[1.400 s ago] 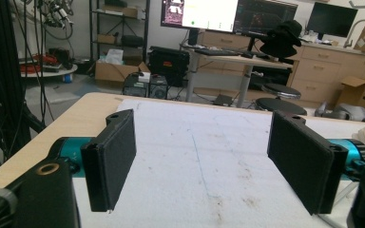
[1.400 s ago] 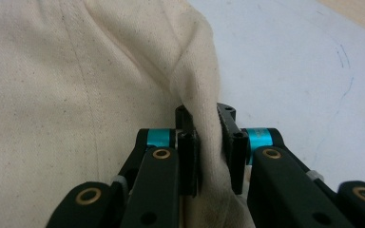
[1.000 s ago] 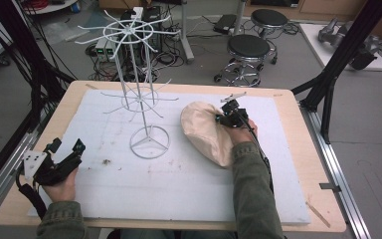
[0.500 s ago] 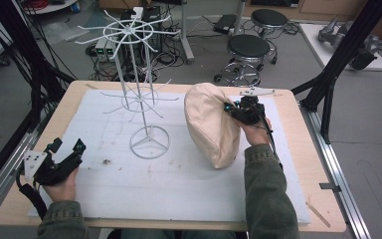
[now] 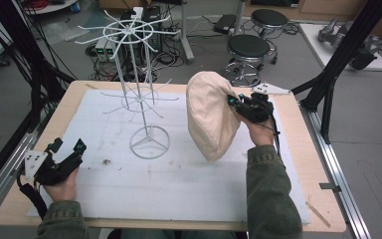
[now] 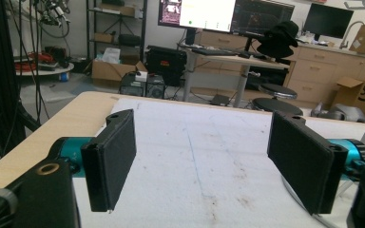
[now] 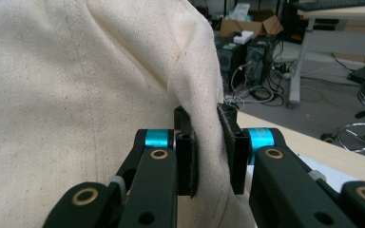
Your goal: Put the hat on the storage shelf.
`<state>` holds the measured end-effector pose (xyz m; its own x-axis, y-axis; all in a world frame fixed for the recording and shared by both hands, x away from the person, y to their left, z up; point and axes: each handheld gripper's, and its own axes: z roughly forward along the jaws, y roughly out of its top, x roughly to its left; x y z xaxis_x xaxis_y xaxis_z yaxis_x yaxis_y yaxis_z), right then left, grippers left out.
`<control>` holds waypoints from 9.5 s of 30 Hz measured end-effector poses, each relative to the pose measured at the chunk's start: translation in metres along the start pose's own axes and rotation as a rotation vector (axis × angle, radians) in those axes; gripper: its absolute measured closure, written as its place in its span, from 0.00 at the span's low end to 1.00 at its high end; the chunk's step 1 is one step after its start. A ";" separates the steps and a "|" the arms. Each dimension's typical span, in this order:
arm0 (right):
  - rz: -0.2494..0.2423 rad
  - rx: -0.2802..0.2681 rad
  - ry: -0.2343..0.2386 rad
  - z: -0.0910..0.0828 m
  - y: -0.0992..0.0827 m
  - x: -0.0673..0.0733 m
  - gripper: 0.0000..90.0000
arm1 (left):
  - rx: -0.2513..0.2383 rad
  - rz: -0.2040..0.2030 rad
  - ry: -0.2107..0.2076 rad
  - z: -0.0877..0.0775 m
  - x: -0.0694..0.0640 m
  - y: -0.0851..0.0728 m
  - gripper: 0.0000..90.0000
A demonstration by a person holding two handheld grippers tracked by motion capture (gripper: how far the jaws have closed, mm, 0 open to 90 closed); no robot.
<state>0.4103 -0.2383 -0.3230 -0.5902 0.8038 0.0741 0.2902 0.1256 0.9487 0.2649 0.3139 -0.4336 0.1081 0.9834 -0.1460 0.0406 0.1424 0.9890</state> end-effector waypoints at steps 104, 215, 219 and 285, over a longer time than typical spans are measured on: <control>0.044 -0.427 0.211 -0.006 0.168 0.085 0.83 | -0.009 -0.016 0.005 0.000 0.003 0.001 0.28; -0.012 -0.238 -0.141 -0.059 0.038 0.051 0.13 | -0.017 -0.022 0.002 -0.001 0.000 0.000 0.28; -0.013 -0.204 -0.154 -0.062 0.020 0.052 0.13 | -0.016 -0.023 -0.006 -0.003 -0.003 0.000 0.28; 0.147 -0.157 -0.484 -0.130 -0.138 0.027 0.12 | -0.002 0.002 -0.025 -0.018 -0.011 -0.002 0.28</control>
<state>0.2563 -0.3093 -0.4120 -0.1260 0.9875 0.0945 0.2058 -0.0671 0.9763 0.2455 0.3049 -0.4335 0.1334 0.9804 -0.1447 0.0386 0.1407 0.9893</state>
